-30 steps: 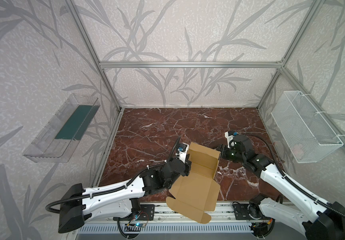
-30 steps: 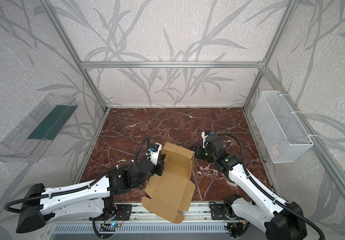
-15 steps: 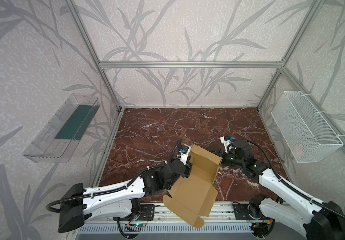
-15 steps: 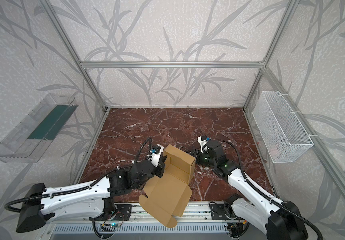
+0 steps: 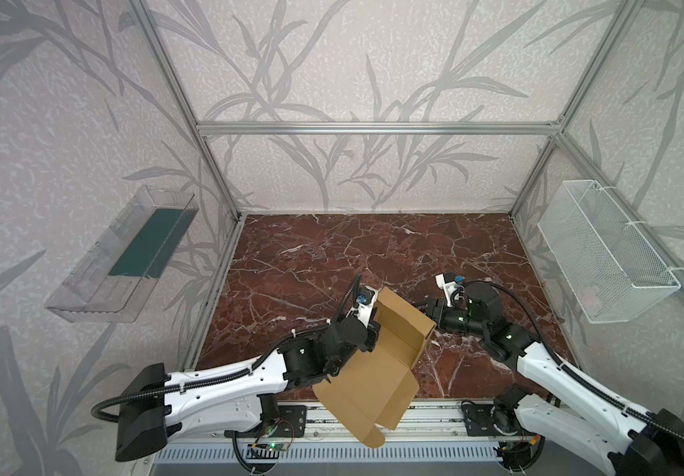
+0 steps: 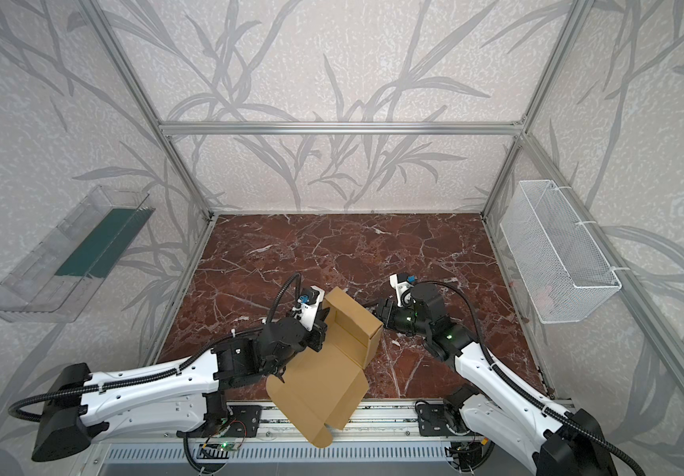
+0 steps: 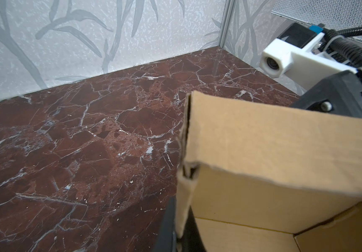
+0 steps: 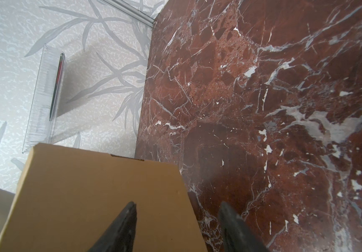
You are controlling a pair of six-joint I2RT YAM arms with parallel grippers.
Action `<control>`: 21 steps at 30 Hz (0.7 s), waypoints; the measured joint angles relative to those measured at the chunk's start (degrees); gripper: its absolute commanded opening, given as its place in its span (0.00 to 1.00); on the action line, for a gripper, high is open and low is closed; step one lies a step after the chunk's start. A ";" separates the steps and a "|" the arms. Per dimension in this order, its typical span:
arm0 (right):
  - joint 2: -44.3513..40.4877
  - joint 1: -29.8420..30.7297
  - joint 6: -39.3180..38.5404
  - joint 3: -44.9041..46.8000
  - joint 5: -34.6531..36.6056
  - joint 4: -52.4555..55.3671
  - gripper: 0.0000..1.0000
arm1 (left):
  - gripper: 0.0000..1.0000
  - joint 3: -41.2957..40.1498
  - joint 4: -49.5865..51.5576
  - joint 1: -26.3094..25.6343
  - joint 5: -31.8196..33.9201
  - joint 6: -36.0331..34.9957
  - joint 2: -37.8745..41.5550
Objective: Assemble paper box
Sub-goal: Press the paper box at the center of the table.
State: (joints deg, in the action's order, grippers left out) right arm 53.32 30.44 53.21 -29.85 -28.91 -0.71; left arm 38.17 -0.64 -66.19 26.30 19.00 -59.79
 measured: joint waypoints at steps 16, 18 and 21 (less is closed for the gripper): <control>5.03 -1.01 0.74 -2.19 -3.19 0.98 0.61 | 0.00 -3.30 -2.08 0.00 -5.73 -1.55 5.35; 5.38 -0.96 1.36 -2.19 -4.81 -0.11 0.60 | 0.00 -3.54 -2.10 0.00 -5.73 -1.66 5.33; 5.20 -0.68 2.21 -2.19 -6.64 -1.86 0.60 | 0.00 -3.56 -1.88 0.00 -4.68 -1.88 5.33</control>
State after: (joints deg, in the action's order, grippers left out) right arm 58.52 29.76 55.42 -32.03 -35.55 -2.57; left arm 34.61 -2.52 -66.19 21.63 17.12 -54.46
